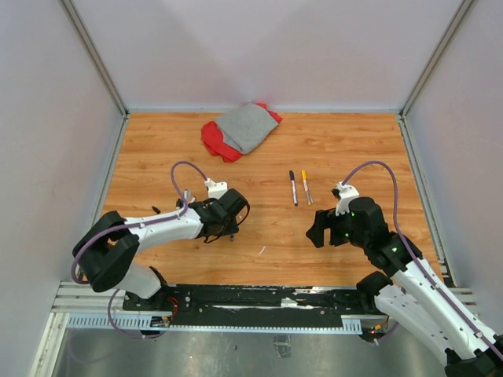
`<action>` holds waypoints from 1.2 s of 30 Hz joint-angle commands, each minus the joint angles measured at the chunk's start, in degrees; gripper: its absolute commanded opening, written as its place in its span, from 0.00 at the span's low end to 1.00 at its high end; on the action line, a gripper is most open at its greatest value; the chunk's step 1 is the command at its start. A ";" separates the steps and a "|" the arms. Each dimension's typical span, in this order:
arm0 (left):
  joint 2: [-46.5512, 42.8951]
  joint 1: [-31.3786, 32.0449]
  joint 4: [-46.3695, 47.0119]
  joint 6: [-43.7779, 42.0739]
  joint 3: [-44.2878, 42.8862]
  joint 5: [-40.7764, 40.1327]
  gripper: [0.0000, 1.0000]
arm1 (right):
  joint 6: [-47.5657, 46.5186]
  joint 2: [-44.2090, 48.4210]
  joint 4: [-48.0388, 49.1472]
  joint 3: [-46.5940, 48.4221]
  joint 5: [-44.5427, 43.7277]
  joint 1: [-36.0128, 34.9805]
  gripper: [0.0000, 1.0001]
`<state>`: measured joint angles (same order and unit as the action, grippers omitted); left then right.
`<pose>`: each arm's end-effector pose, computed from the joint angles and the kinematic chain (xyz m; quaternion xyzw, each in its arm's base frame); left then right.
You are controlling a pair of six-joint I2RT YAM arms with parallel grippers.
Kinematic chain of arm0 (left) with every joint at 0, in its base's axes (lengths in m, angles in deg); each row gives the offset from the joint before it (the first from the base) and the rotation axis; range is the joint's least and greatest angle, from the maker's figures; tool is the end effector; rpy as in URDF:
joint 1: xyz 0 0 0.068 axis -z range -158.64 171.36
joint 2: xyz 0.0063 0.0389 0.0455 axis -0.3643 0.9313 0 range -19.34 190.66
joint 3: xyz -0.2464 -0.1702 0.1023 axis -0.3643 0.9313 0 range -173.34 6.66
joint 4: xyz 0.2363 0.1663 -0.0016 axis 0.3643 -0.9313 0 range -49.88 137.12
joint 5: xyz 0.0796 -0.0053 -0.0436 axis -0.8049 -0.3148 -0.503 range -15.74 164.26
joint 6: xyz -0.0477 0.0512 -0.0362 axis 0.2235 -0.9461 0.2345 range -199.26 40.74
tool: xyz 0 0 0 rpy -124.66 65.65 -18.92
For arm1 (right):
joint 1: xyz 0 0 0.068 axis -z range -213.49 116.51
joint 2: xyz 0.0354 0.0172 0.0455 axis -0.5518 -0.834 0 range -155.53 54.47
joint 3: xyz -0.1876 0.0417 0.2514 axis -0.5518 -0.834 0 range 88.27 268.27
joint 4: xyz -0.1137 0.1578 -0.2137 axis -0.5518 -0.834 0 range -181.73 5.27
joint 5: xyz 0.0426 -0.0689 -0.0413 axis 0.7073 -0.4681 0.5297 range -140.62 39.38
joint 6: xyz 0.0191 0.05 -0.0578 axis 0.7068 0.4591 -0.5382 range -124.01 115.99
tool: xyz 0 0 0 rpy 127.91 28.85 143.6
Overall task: Insert the pens into the pen caps
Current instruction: Place the pen at the center of the board, then move the pen cap to the center of the board.
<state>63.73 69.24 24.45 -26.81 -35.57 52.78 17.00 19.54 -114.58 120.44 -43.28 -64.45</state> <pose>0.2132 -0.1988 0.1638 -0.0808 0.9539 -0.0567 0.2835 0.1347 0.0910 0.2611 -0.1065 0.8695 0.2604 0.4061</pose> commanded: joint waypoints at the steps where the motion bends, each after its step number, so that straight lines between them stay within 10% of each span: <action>1: -3.62 0.38 -0.98 -1.90 -2.14 -3.70 0.37 | 0.19 0.48 0.64 -0.52 0.33 1.19 0.86; 11: -13.32 -1.83 1.67 -8.38 -0.52 -4.87 0.39 | 0.56 0.23 1.02 -0.73 0.60 1.15 0.86; 24: -28.28 -22.56 -9.51 0.48 12.22 -2.79 0.33 | 0.74 -0.84 0.84 -0.41 0.87 1.17 0.86; 36: -21.88 -28.23 -10.52 -1.17 11.67 -6.35 0.35 | 1.38 -0.53 0.77 -0.85 0.94 1.15 0.86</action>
<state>39.73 42.14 14.15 -27.75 -23.16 49.26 17.44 18.22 -114.56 120.33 -43.09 -64.45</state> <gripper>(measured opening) 0.348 0.861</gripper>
